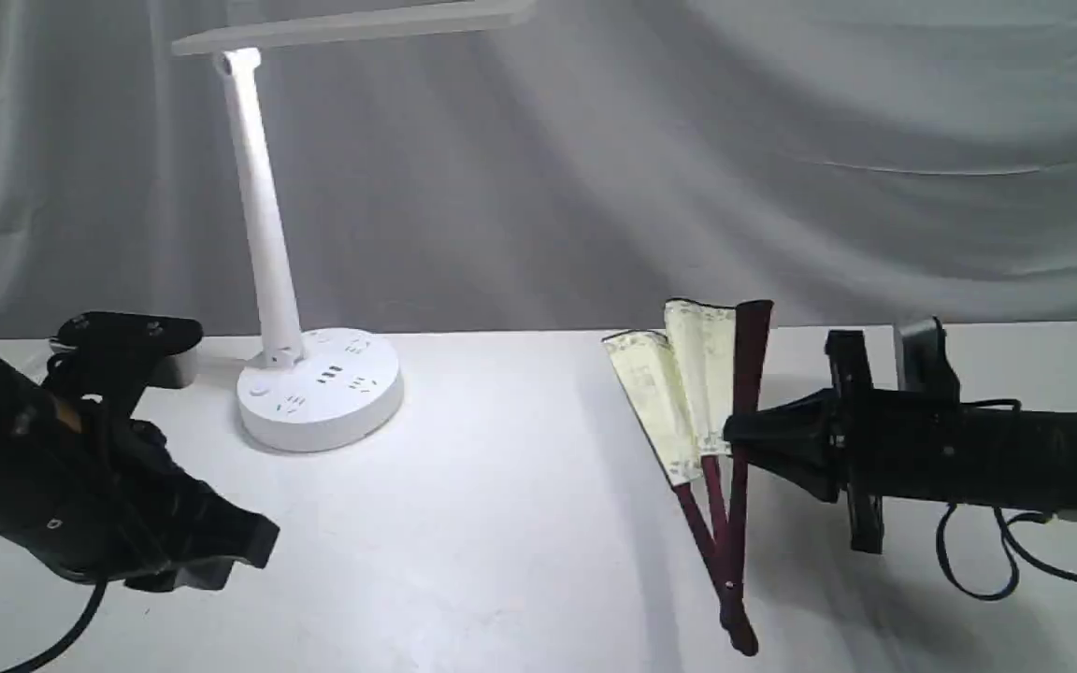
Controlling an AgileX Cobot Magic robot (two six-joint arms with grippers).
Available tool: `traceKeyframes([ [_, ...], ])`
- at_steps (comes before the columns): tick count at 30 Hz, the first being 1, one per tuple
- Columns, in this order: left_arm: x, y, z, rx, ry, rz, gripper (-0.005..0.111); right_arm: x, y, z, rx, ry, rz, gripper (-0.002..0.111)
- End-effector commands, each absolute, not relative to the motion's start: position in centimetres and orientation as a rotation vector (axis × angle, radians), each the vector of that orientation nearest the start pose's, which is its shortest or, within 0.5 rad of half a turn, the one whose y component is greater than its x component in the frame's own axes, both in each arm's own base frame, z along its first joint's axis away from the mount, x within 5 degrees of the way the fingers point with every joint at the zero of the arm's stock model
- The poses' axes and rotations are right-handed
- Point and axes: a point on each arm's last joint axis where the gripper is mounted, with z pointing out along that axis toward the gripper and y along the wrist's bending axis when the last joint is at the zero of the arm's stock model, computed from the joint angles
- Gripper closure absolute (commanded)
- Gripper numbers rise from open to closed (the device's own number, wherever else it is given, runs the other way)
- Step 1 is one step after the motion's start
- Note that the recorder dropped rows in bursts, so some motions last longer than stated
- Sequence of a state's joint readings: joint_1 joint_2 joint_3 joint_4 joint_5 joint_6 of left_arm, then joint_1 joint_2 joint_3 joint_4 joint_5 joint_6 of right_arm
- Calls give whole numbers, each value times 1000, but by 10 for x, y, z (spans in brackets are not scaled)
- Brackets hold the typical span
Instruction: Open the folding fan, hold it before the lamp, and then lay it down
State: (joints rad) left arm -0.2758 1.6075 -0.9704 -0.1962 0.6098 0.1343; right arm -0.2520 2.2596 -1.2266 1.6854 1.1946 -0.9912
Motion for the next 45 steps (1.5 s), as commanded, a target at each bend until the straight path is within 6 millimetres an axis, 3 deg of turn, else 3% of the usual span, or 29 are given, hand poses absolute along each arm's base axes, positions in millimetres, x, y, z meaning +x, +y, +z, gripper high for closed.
traceKeyframes([
  [1, 298, -97, 211, 373, 2692, -246, 82, 400, -18, 123, 500, 2117, 1662, 108],
  [11, 298, -97, 211, 375, 2691, -246, 82, 364, -8, 156, 458, 2125, 1646, 108],
  [20, 298, -97, 211, 417, 2683, -234, 82, 320, 4, 177, 430, 2132, 1633, 108],
  [25, 300, -101, 206, 357, 2596, -305, 82, 302, 8, 190, 413, 2123, 1626, 108],
  [31, 293, -99, 190, 651, 2466, -219, 82, 295, 10, 207, 340, 2093, 1593, 108],
  [42, 289, -84, 172, 456, 2328, -78, 83, 293, 11, 208, 307, 2103, 1579, 108],
  [45, 284, -79, 165, 189, 2387, -164, 84, 293, 11, 208, 297, 2101, 1573, 108],
])
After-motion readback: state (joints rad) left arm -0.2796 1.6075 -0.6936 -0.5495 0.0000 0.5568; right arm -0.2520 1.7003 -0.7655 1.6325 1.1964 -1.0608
